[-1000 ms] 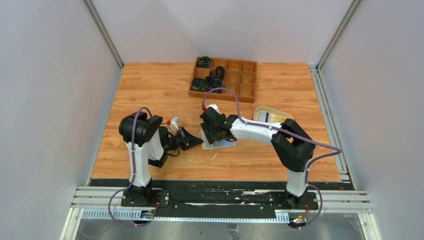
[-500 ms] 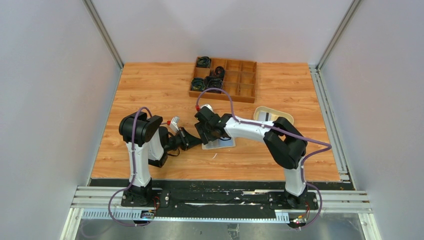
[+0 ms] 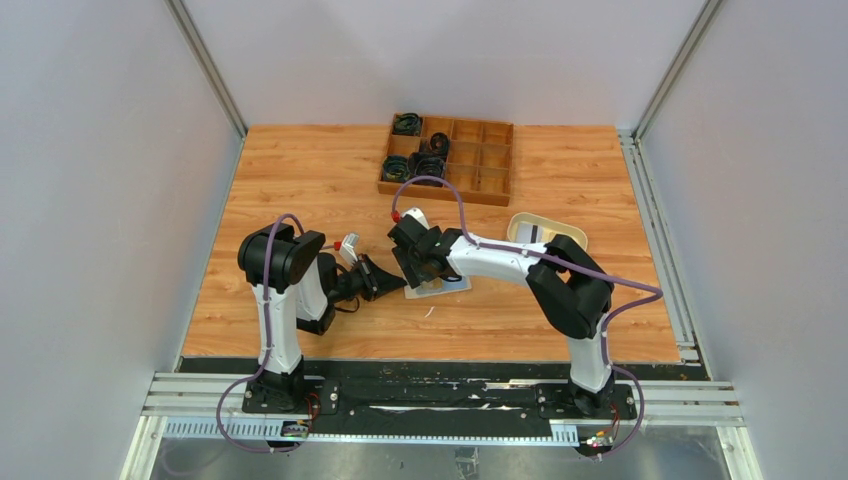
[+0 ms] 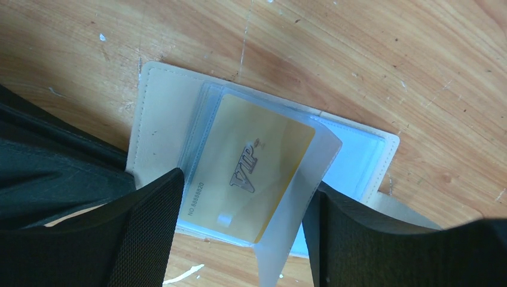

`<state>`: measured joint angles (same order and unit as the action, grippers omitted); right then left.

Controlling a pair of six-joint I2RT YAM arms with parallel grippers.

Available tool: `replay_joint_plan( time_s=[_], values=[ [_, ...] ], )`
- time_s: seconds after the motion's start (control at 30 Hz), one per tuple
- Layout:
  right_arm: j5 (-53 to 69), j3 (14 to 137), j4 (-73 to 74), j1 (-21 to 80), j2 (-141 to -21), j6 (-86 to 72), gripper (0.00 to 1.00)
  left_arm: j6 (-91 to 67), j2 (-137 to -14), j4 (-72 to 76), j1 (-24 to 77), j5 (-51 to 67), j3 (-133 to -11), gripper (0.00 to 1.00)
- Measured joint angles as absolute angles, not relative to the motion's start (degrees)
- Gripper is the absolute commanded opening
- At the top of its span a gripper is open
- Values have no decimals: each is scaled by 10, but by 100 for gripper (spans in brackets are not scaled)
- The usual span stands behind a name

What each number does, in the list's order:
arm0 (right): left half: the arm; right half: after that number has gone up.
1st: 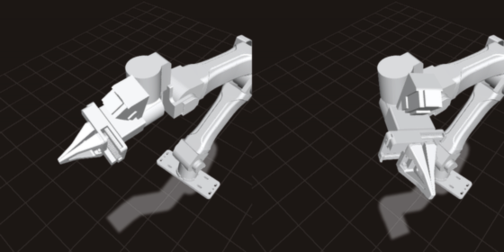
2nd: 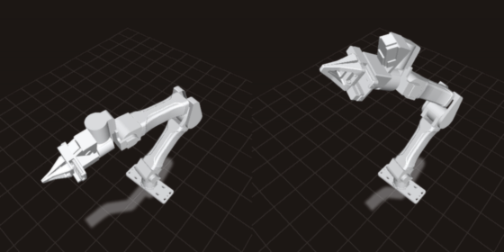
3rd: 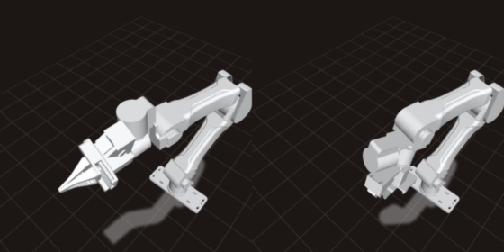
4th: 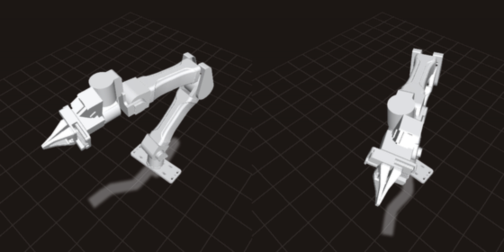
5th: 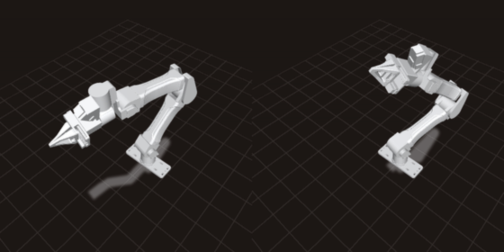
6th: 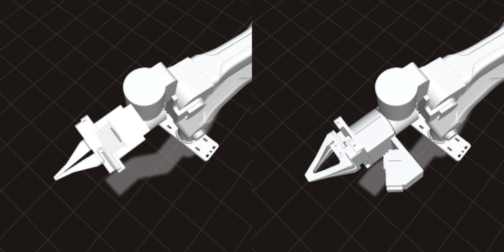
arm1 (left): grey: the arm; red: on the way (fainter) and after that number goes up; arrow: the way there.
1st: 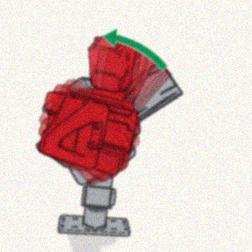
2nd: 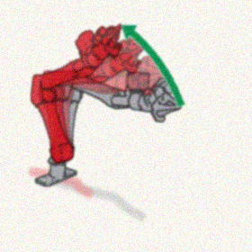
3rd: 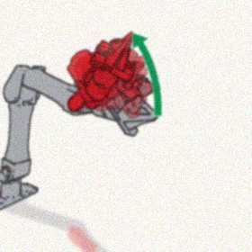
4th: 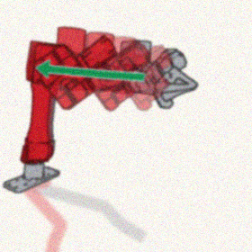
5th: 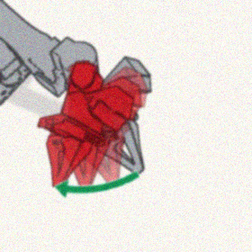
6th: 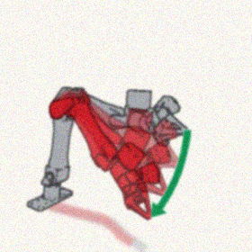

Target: Take the credit cards out of the card holder

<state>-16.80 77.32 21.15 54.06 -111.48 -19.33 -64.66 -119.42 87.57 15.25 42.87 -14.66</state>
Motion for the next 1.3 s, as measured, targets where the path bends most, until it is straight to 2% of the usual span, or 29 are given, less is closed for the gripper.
replay_joint_plan(
  time_s=[0.57, 0.77, 0.93, 1.3],
  values=[
    [-187, 774, 215, 544, -1115, -184, 74, -645, -1194, 876, 152, 429, -146, 0],
    [-186, 771, 212, 543, -1113, -182, 79, -644, -1194, 876, 152, 429, -145, 0],
    [-202, 756, 206, 543, -1099, -182, 93, -639, -1194, 877, 152, 431, -144, 0],
    [-271, 778, 236, 543, -1110, -165, 94, -636, -1196, 877, 152, 433, -144, 0]
  ],
)
